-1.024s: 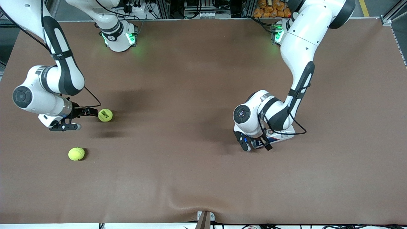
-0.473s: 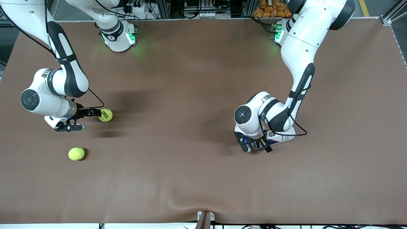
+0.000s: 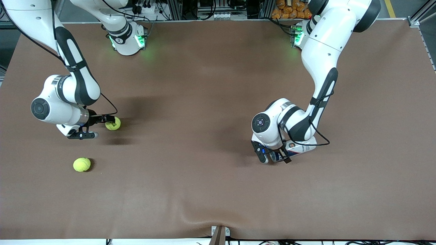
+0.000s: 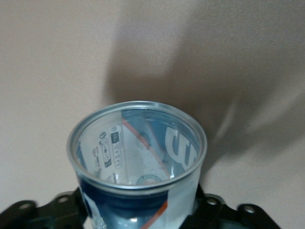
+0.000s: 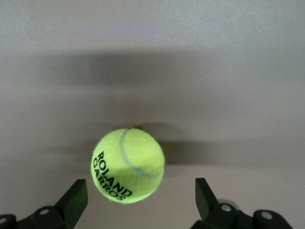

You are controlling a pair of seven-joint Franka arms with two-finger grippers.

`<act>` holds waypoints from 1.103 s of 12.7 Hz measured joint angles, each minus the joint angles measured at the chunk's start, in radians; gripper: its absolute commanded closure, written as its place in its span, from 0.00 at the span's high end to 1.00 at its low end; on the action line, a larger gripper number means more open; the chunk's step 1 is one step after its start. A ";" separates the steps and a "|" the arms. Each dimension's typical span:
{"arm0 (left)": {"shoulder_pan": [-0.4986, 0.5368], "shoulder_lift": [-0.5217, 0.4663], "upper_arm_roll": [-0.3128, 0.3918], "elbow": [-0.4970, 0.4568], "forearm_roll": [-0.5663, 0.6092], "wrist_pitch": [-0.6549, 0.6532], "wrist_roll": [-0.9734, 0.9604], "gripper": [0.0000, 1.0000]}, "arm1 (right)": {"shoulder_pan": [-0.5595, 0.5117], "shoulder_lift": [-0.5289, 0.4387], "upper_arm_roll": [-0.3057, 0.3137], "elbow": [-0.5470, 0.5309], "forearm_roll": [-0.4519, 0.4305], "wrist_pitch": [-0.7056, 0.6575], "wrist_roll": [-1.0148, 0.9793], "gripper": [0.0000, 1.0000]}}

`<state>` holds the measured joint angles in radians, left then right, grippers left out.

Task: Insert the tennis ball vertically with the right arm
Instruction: 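Tilt the can upright with the left gripper while the right gripper grasps the ball, then carry the can to mid-table with the left gripper while the right gripper lifts the ball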

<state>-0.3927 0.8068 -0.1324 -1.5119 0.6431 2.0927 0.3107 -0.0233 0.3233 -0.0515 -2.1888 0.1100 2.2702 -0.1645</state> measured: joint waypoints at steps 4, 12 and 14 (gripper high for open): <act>0.000 0.000 0.000 0.014 0.000 0.001 0.003 0.71 | 0.012 0.027 0.000 -0.011 0.003 0.063 0.002 1.00; -0.004 -0.113 -0.013 0.039 -0.081 -0.016 0.003 0.71 | 0.019 0.071 0.000 -0.025 0.037 0.082 0.021 1.00; -0.002 -0.173 -0.016 0.041 -0.180 -0.022 0.004 0.70 | 0.019 0.071 0.000 -0.029 0.045 0.082 0.021 0.91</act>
<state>-0.3952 0.6334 -0.1485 -1.4708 0.4630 2.0708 0.3150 -0.0044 0.3946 -0.0511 -2.2175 0.1551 2.3519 -0.1435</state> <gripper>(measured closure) 0.291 0.000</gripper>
